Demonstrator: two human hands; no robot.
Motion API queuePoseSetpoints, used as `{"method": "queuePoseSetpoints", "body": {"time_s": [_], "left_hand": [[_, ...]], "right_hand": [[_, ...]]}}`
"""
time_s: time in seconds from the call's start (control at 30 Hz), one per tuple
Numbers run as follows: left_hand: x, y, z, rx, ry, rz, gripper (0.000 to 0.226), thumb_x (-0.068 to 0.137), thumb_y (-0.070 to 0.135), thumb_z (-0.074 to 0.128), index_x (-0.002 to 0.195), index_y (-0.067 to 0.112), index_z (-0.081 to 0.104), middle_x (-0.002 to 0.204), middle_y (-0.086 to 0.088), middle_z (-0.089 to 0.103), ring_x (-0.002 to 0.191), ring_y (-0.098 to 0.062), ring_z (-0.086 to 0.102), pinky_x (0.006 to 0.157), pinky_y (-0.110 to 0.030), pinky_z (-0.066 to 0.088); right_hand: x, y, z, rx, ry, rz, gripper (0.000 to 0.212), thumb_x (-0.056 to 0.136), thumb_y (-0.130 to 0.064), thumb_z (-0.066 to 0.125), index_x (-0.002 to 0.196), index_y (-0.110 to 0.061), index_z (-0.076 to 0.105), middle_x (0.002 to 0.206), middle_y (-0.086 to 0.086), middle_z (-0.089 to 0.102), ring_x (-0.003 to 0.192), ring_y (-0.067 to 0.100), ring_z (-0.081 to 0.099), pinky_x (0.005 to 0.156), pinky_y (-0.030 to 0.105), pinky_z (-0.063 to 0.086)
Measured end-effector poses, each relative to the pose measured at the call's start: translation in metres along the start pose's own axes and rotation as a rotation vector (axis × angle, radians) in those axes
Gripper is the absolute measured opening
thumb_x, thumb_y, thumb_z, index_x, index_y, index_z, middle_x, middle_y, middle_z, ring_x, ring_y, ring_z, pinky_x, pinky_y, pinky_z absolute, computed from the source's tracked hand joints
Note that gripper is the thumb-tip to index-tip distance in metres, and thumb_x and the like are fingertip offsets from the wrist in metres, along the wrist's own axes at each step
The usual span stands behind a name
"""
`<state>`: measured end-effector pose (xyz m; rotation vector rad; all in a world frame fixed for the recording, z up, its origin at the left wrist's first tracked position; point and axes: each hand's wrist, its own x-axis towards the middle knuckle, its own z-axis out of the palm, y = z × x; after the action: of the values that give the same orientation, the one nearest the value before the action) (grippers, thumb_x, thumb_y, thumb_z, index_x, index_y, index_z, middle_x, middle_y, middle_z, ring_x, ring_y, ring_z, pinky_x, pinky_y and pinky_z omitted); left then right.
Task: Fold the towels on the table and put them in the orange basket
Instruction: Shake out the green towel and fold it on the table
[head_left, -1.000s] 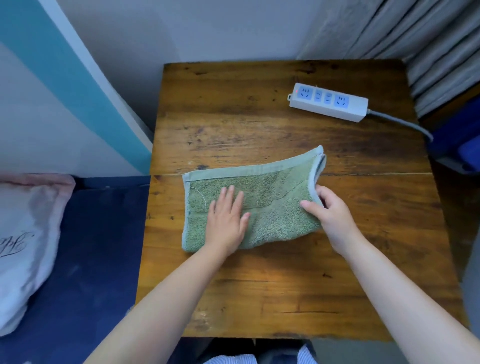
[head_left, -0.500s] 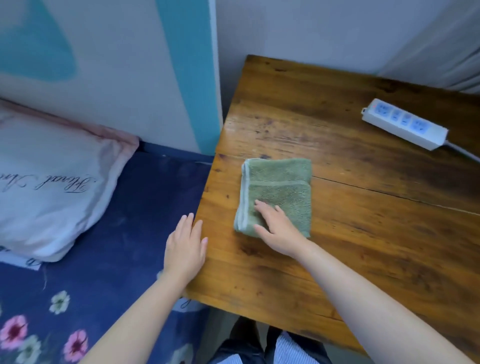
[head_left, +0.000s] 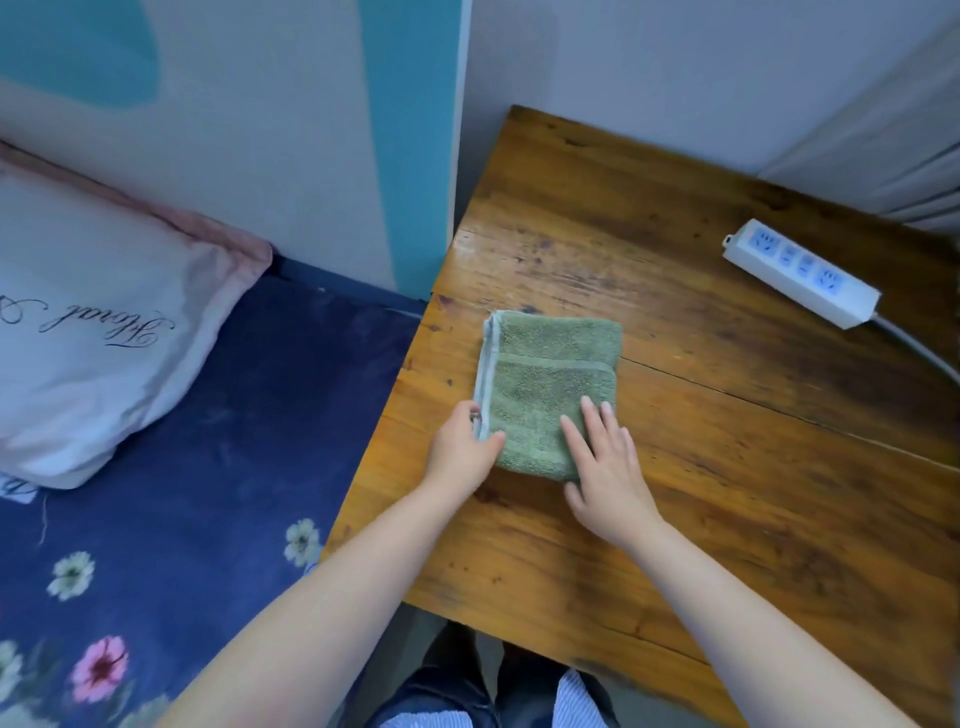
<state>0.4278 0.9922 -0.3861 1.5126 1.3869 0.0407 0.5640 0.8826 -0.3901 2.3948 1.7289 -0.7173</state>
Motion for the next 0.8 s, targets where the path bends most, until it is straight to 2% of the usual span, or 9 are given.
{"method": "queuePoseSetpoints", "body": {"time_s": [0.07,0.13,0.3,0.37,0.47,0.57,0.63,0.7,0.8], "left_hand": [[0.003,0.008,0.0,0.035,0.027,0.112,0.034,0.086,0.011,0.059,0.119,0.009,0.051,0.119,-0.01,0.06,0.112,-0.025,0.055,0.083,-0.019,0.037],[0.001,0.014,-0.004,0.045,0.052,0.275,0.03,0.084,0.003,0.058,0.113,0.007,0.056,0.112,-0.009,0.063,0.107,-0.024,0.057,0.075,-0.011,0.032],[-0.008,0.006,-0.01,0.146,0.114,0.521,0.032,0.08,-0.008,0.056,0.11,0.001,0.061,0.109,-0.012,0.066,0.102,-0.026,0.06,0.084,-0.016,0.037],[-0.003,-0.003,-0.013,0.123,0.145,0.425,0.03,0.083,-0.006,0.055,0.112,0.002,0.06,0.11,-0.011,0.066,0.102,-0.025,0.06,0.082,-0.015,0.036],[0.009,-0.014,-0.014,0.093,0.13,0.073,0.026,0.091,0.008,0.051,0.116,0.003,0.055,0.11,-0.012,0.064,0.101,-0.024,0.058,0.08,-0.022,0.039],[0.014,-0.018,-0.013,0.213,0.087,0.005,0.031,0.093,0.017,0.049,0.122,0.006,0.05,0.106,-0.011,0.062,0.101,-0.027,0.057,0.079,-0.028,0.041],[0.013,-0.02,-0.011,0.366,0.117,0.099,0.036,0.093,0.017,0.049,0.128,0.01,0.046,0.118,-0.01,0.055,0.11,-0.028,0.053,0.087,-0.034,0.042],[0.01,-0.021,-0.012,0.55,0.159,0.316,0.035,0.088,0.006,0.051,0.123,0.009,0.052,0.126,-0.011,0.052,0.116,-0.03,0.048,0.092,-0.038,0.041],[0.003,-0.014,-0.013,0.714,0.083,0.645,0.031,0.062,-0.009,0.068,0.092,0.0,0.068,0.107,-0.018,0.066,0.1,-0.036,0.063,0.076,-0.047,0.051]], "right_hand": [[0.003,-0.004,0.005,0.018,0.039,0.027,0.071,0.088,-0.014,0.043,0.147,-0.015,0.004,0.156,0.01,-0.014,0.143,0.029,-0.014,0.117,0.041,-0.003],[0.003,-0.006,0.011,0.062,0.069,0.066,0.071,0.088,-0.012,0.042,0.147,-0.011,0.004,0.155,0.011,-0.014,0.143,0.03,-0.014,0.117,0.038,-0.004],[0.002,-0.016,0.027,0.227,0.131,0.139,0.07,0.089,-0.01,0.041,0.146,-0.008,0.001,0.152,0.006,-0.02,0.138,0.022,-0.024,0.113,0.032,-0.013],[0.006,-0.018,0.029,0.246,0.113,0.153,0.07,0.09,-0.014,0.04,0.146,-0.01,-0.002,0.149,0.003,-0.025,0.132,0.018,-0.031,0.111,0.031,-0.015],[0.011,-0.021,0.03,0.239,0.078,0.158,0.073,0.09,-0.02,0.041,0.147,-0.012,-0.004,0.154,0.009,-0.02,0.134,0.019,-0.031,0.114,0.037,-0.013],[0.011,-0.018,0.029,0.191,0.037,0.125,0.08,0.088,-0.03,0.046,0.146,-0.014,-0.007,0.149,0.005,-0.029,0.134,0.023,-0.032,0.115,0.041,-0.011],[0.009,-0.012,0.029,0.124,0.02,0.072,0.084,0.087,-0.032,0.05,0.146,-0.018,-0.008,0.14,0.002,-0.038,0.126,0.021,-0.039,0.115,0.042,-0.01],[0.006,-0.006,0.028,0.083,0.034,0.036,0.082,0.086,-0.024,0.053,0.147,-0.018,-0.001,0.146,0.006,-0.03,0.129,0.024,-0.035,0.116,0.043,-0.005],[0.005,-0.006,0.015,0.043,0.052,-0.002,0.076,0.079,-0.008,0.061,0.145,-0.012,0.022,0.154,0.023,0.006,0.142,0.04,0.0,0.115,0.048,0.015]]}}
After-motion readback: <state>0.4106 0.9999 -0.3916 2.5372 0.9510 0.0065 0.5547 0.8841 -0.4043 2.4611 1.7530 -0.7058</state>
